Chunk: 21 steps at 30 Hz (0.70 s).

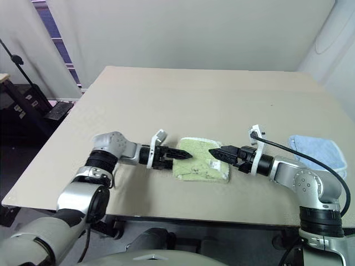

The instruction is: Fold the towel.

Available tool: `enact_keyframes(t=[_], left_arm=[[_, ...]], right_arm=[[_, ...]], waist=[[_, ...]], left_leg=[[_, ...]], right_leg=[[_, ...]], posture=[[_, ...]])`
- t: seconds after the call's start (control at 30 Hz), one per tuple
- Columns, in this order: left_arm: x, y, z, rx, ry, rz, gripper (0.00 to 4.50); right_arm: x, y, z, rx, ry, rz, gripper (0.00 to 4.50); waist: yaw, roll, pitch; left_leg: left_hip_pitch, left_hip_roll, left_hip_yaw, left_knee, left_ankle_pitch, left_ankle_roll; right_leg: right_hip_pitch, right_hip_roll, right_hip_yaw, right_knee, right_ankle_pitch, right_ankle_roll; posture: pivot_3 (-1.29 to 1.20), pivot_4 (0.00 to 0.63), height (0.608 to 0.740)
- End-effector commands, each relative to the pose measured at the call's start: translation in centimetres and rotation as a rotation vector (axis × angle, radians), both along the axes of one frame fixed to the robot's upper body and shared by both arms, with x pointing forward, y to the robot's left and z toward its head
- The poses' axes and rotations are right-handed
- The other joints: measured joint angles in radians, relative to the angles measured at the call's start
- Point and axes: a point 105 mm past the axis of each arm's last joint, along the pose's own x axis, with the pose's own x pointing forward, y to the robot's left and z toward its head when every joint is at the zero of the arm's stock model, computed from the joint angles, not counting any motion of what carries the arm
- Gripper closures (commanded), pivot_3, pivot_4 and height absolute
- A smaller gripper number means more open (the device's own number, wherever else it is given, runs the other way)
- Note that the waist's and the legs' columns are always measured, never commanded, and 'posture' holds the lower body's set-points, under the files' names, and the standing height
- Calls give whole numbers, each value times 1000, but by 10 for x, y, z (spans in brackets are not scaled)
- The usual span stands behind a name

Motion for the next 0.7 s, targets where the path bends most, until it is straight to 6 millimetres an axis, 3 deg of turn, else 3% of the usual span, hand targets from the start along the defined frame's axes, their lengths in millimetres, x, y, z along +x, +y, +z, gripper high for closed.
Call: enact_keyframes(t=[0.03, 0.27, 0.3, 0.4, 0.7], left_arm=[[-9, -19, 4, -42, 31, -57, 33], [-11, -25, 4, -41, -1, -69, 33], [-9, -25, 3, -40, -4, -58, 200], [-6, -26, 4, -54, -3, -44, 914], [-1, -21, 1, -41, -14, -16, 4219]], right_arm=[[-6, 1, 19, -10, -95, 37, 0], [-18, -2, 22, -121, -183, 67, 0], [-18, -4, 21, -129, -178, 59, 0], [-19, -10, 21, -138, -173, 42, 0], [-27, -20, 19, -200, -189, 38, 0]], waist=[[2, 0, 0], [0, 0, 0], [-1, 0, 0], [-2, 0, 0], [-4, 0, 0]], left_leg=[[0, 0, 0, 0, 0, 0], [-1, -1, 0, 0, 0, 0], [-1, -1, 0, 0, 0, 0], [-1, -1, 0, 0, 0, 0], [0, 0, 0, 0, 0, 0]], right_leg=[[0, 0, 1, 0, 0, 0], [0, 0, 2, 0, 0, 0], [0, 0, 2, 0, 0, 0], [0, 0, 2, 0, 0, 0], [0, 0, 2, 0, 0, 0]], posture=[[0, 0, 740], [0, 0, 740], [0, 0, 740], [0, 0, 740], [0, 0, 740]])
